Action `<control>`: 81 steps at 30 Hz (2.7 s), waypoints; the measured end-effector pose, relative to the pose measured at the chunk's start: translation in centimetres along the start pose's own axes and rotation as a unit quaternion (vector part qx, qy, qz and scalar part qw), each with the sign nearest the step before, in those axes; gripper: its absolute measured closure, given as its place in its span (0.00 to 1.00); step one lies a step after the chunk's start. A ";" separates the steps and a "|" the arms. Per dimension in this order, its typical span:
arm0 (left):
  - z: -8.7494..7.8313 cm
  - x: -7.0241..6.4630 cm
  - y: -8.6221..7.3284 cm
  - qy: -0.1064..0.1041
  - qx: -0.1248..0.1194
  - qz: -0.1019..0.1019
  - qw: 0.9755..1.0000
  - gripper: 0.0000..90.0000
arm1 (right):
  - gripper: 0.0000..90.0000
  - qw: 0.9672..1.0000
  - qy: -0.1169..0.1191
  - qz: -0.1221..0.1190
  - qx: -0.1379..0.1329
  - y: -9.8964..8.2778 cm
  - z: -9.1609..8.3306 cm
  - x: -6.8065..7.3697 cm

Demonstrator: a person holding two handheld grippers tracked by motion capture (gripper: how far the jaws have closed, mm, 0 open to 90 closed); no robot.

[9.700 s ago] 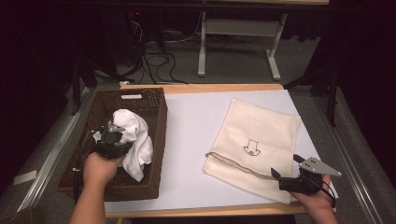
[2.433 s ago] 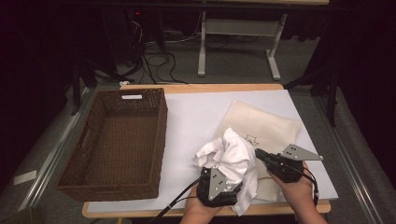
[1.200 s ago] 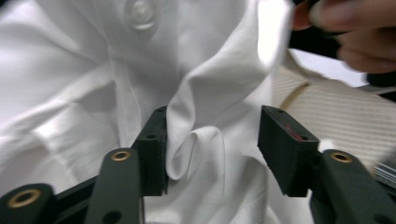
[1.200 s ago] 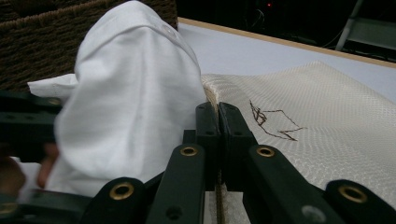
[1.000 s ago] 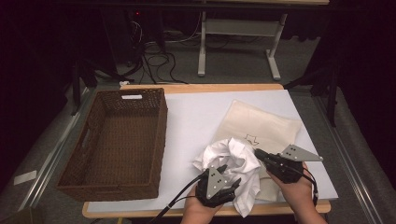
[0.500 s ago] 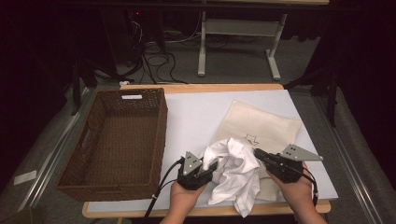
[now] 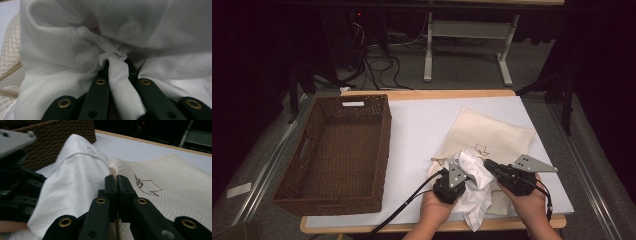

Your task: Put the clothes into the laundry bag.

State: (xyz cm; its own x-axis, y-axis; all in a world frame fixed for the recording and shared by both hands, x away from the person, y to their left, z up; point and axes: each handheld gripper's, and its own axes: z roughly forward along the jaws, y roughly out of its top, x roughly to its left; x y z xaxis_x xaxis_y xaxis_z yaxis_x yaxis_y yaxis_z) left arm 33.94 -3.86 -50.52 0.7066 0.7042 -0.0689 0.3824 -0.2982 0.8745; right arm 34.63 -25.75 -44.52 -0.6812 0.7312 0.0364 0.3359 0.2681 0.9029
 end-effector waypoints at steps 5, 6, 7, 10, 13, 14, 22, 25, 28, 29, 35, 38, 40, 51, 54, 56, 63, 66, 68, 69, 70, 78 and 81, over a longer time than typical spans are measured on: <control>1.5 0.3 0.0 0.010 -0.001 -0.016 1.000 0.89 | 0.98 1.000 0.001 -0.002 0.001 0.0 0.1 0.0; 1.4 0.3 -0.1 0.008 -0.003 -0.016 1.000 0.89 | 0.98 1.000 0.001 -0.002 0.001 0.0 0.1 0.0; 1.2 0.2 -0.2 0.002 -0.010 -0.016 1.000 0.78 | 0.98 1.000 0.001 -0.003 -0.001 0.0 0.0 -0.1; -0.2 -0.3 -0.7 0.003 -0.026 -0.010 1.000 0.64 | 0.98 1.000 0.000 -0.001 -0.001 -0.1 -0.1 -0.1; -2.1 -0.4 -1.1 0.016 -0.046 -0.009 0.999 0.58 | 0.98 1.000 0.000 0.000 -0.001 -0.1 -0.1 -0.1; -2.9 -0.3 -1.2 0.020 -0.053 -0.011 0.998 0.56 | 0.98 1.000 -0.002 -0.003 -0.002 -0.1 -0.1 -0.1; -6.3 0.4 -0.9 0.035 -0.125 -0.029 0.991 0.47 | 0.98 1.000 -0.002 -0.004 -0.003 0.0 -0.1 0.0; -6.1 0.5 0.0 0.018 -0.142 -0.043 0.989 0.29 | 0.98 1.000 -0.002 -0.003 -0.002 0.0 -0.1 0.0; -4.8 0.4 1.3 -0.005 -0.137 -0.046 0.989 0.21 | 0.98 1.000 -0.002 -0.003 -0.002 0.0 -0.1 0.0; -4.3 0.4 1.6 -0.013 -0.134 -0.049 0.990 0.20 | 0.98 1.000 -0.002 -0.003 -0.002 0.0 -0.1 0.0; -2.1 0.1 2.1 -0.032 -0.108 -0.052 0.992 0.76 | 0.98 1.000 -0.002 -0.003 -0.003 0.0 0.0 -0.1; -1.3 -0.9 1.5 -0.027 -0.085 -0.023 0.996 0.90 | 0.98 1.000 -0.002 -0.002 -0.004 0.0 -0.1 -0.1; -0.6 -1.2 1.2 -0.024 -0.065 -0.015 0.997 0.91 | 0.98 1.000 -0.002 -0.001 -0.005 0.1 -0.1 0.0; 2.1 -1.1 1.4 -0.005 -0.043 -0.011 0.999 0.68 | 0.98 1.000 0.004 -0.006 -0.012 0.3 -0.5 0.4; 0.8 -1.5 1.0 -0.006 -0.064 0.004 0.998 0.55 | 0.98 1.000 0.003 -0.002 -0.012 0.2 -0.6 0.3; -1.4 -1.4 0.3 0.003 -0.091 0.014 0.996 0.51 | 0.98 1.000 0.003 -0.003 -0.013 0.2 -0.6 0.3; -3.8 1.6 -1.1 0.065 -0.093 -0.025 0.993 0.40 | 0.98 1.000 0.002 -0.008 -0.013 0.3 -0.6 0.4; -2.9 2.7 -1.5 0.059 -0.059 -0.052 0.995 0.48 | 0.98 1.000 0.001 -0.008 -0.013 0.3 -0.5 0.4; -2.2 2.7 -1.6 0.041 -0.052 -0.056 0.996 0.57 | 0.98 1.000 0.001 -0.009 -0.013 0.3 -0.5 0.3; -1.9 2.6 -1.5 0.041 -0.048 -0.061 0.996 0.67 | 0.98 1.000 0.002 -0.006 -0.012 0.2 -0.5 0.3; -1.6 2.5 -1.4 0.039 -0.043 -0.064 0.996 0.77 | 0.98 1.000 0.001 -0.005 -0.011 0.2 -0.5 0.4; 1.1 0.6 0.9 0.033 -0.040 -0.038 0.998 0.94 | 0.98 1.000 0.002 -0.005 -0.014 0.3 -0.4 0.3; 2.1 1.4 1.2 0.051 -0.037 -0.047 0.997 0.89 | 0.98 1.000 0.004 -0.006 -0.014 0.3 -0.4 0.2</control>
State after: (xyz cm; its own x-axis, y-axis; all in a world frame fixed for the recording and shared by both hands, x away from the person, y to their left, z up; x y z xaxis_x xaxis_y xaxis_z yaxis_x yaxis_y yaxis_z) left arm 36.68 -4.58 -50.61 0.6035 0.7901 -0.1070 0.3964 -0.1809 0.9001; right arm 34.31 -25.74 -44.11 -0.6908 0.7225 0.0280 0.3082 0.2592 0.9154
